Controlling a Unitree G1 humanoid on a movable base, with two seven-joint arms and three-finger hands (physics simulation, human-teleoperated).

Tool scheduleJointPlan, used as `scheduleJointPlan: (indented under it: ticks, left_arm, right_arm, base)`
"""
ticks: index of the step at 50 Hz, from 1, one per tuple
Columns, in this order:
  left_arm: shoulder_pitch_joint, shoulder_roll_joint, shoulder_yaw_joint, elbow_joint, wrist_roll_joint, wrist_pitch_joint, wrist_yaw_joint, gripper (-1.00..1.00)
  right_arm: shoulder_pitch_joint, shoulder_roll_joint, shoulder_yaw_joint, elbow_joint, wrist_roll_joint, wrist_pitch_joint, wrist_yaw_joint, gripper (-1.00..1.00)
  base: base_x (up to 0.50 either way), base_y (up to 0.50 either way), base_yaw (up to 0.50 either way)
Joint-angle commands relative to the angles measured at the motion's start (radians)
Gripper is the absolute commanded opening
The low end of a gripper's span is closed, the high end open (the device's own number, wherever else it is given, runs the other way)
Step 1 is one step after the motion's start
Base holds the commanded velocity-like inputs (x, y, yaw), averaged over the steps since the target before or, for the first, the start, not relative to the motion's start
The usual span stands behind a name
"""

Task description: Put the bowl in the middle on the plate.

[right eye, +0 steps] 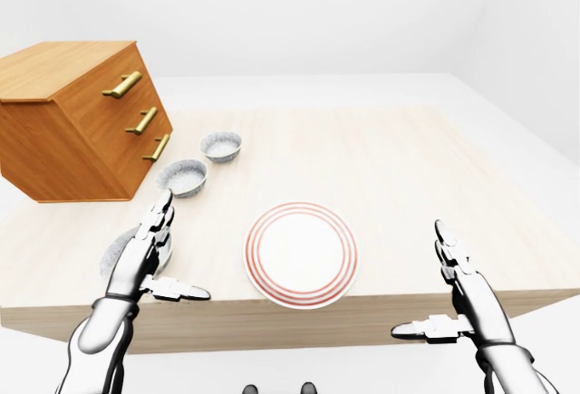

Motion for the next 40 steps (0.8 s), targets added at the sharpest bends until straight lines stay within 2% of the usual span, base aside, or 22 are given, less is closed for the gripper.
scheduleJointPlan:
  ticks: [1,7,9,19,33,40]
  left_arm:
    - [-0.003,0.001,0.0,0.005,0.002,0.0,0.0,1.0]
    - [0.004,-0.001,-0.002,-0.013,0.003,0.0,-0.005,1.0]
    - [-0.007,0.005,-0.001,0.05,0.004,0.0,0.005,1.0]
    - [0.002,0.001,-0.005,0.016,0.009,0.0,-0.001,1.0]
    - [-0.001,0.001,-0.001,0.013,0.001,0.0,-0.003,1.0]
    - [-0.022,0.01,0.023,-0.006,-0.04,0.0,-0.027,1.0]
  right_arm:
    - [0.0,0.002,0.001,-0.001,0.002,0.0,0.0,1.0]
    - [-0.001,-0.004,0.0,0.009,0.01,0.0,0.0,1.0]
    - [-0.001,-0.005,0.005,0.015,-0.004,0.0,0.0,1.0]
    - [-0.007,-0.007,0.004,0.025,-0.019,0.0,-0.01,1.0]
    - [-0.012,-0.017,0.015,0.056,-0.035,0.0,-0.044,1.0]
    - [-0.008,-0.014,0.016,0.034,-0.037,0.0,-0.045,1.0]
  base:
    - [0.25,0.03,0.0]
    - [0.36,0.05,0.0]
    - [0.22,0.06,0.0]
    - [0.28,0.06,0.0]
    - [0.02,0.0,0.0]
    - [0.0,0.0,0.0]
